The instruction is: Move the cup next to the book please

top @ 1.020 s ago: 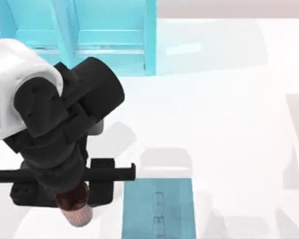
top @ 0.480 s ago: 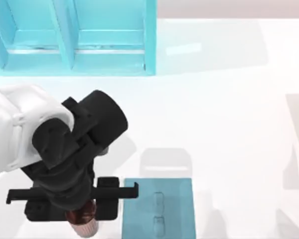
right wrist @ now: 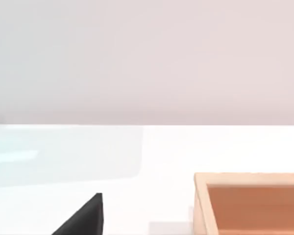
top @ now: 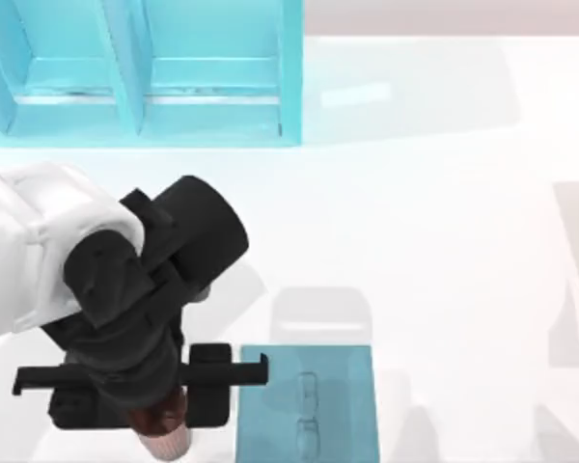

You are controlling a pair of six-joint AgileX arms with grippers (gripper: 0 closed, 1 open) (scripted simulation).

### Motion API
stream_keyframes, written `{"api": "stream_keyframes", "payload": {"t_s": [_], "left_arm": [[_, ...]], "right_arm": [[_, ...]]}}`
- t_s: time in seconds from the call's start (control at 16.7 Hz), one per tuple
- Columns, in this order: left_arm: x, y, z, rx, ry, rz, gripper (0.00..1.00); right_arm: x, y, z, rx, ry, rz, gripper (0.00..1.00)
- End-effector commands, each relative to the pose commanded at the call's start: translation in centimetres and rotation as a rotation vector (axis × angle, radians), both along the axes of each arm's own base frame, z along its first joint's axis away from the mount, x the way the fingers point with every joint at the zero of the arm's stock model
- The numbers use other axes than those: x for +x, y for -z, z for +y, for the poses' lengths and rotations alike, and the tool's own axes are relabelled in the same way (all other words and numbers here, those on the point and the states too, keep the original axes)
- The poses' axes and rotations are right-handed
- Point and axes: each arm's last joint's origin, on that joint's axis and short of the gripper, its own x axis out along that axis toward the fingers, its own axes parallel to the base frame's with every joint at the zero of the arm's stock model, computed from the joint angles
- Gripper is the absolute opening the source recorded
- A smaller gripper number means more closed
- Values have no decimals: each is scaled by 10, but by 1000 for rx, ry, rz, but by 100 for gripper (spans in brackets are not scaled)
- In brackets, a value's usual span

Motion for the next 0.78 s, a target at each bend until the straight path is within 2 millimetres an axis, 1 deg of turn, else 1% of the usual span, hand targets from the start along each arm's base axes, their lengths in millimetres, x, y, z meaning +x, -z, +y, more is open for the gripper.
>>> {"api": "stream_keyframes", "payload": {"t_s": [0.42, 0.48, 0.78], "left_arm": [[0, 0, 0, 0, 0, 0, 98], [0, 0, 0, 0, 0, 0, 100], [0, 0, 0, 0, 0, 0, 100]], "right_arm": [[0, 0, 0, 0, 0, 0, 100], [0, 0, 0, 0, 0, 0, 100], [0, 0, 0, 0, 0, 0, 100]]}}
